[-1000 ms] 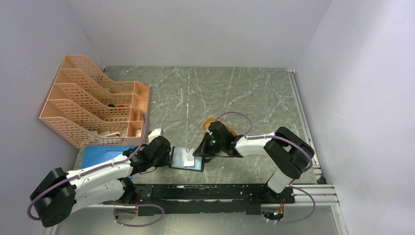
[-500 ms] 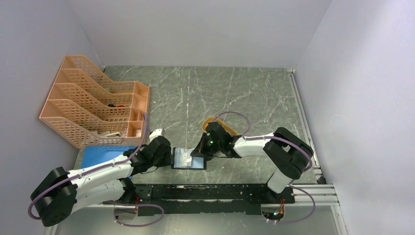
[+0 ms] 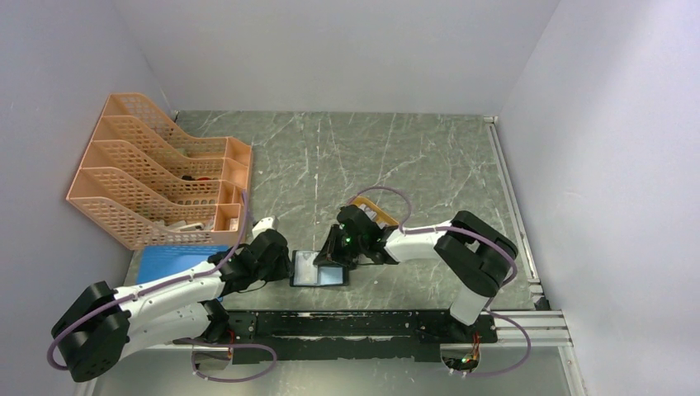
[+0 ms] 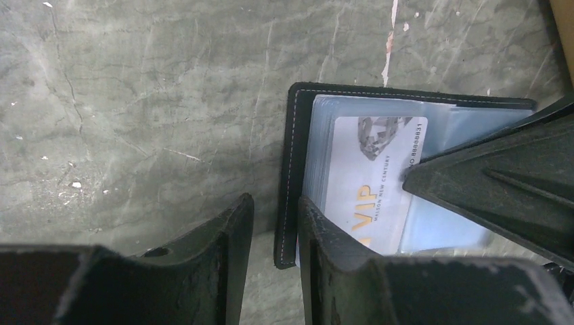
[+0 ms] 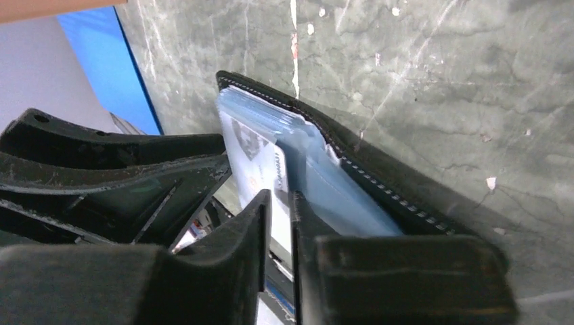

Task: Put the credit cards into the card holder
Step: Insert the credit card into the card holder.

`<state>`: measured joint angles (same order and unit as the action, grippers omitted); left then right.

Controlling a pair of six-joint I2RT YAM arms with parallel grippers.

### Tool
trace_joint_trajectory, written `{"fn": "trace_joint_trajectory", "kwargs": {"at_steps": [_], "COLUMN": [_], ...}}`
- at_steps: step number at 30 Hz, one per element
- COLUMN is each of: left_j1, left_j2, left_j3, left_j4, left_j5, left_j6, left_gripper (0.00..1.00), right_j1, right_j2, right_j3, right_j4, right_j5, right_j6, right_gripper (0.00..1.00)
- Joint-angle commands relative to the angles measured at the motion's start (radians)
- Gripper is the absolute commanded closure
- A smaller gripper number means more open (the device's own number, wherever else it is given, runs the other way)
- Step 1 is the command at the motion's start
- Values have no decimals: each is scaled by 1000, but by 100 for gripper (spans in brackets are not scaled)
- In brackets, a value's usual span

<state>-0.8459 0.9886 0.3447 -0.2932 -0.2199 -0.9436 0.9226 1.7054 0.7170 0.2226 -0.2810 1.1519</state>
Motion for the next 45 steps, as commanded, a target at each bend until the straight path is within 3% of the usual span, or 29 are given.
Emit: {"fn": "trace_joint_trajectory", "kwargs": {"at_steps": [1, 4, 7, 11, 16, 29, 35, 36, 40, 45], "left_j1": [0, -1, -1, -1, -1, 0, -1, -1, -1, -2], "left_j2": [-3, -21, -33, -48, -93, -108, -98, -87, -41, 64], "left_j3": [-21, -12, 0, 20, 46, 64, 22, 5, -21, -18], "left_j4": [-74, -97, -116, -143, -188, -214, -162, -123, -8, 129], "left_j5": [24, -4, -20, -38, -76, -85, -45, -15, 57, 126], "left_j6": [-12, -8, -3, 8, 19, 7, 8, 14, 33, 32], "left_gripper": [63, 62, 61, 59, 55, 52, 56, 58, 65, 77], "right_j1": [18, 18, 17, 19, 19, 17, 14, 13, 13, 13], "right_j2": [-41, -110, -184, -316, -423, -347, -260, -243, -320, -417], "right_j3": [31, 47, 82, 98, 29, -40, -20, -6, 6, 38], "right_j4": [-69, -170, -304, -516, -643, -581, -511, -506, -530, -555], "right_j5": [-2, 36, 81, 228, 313, 423, 435, 431, 453, 418], "right_j6": [-39, -79, -142, -226, -257, -199, -212, -219, -254, -400], "right_gripper": [70, 54, 45, 44, 44, 47, 61, 77, 100, 100]}}
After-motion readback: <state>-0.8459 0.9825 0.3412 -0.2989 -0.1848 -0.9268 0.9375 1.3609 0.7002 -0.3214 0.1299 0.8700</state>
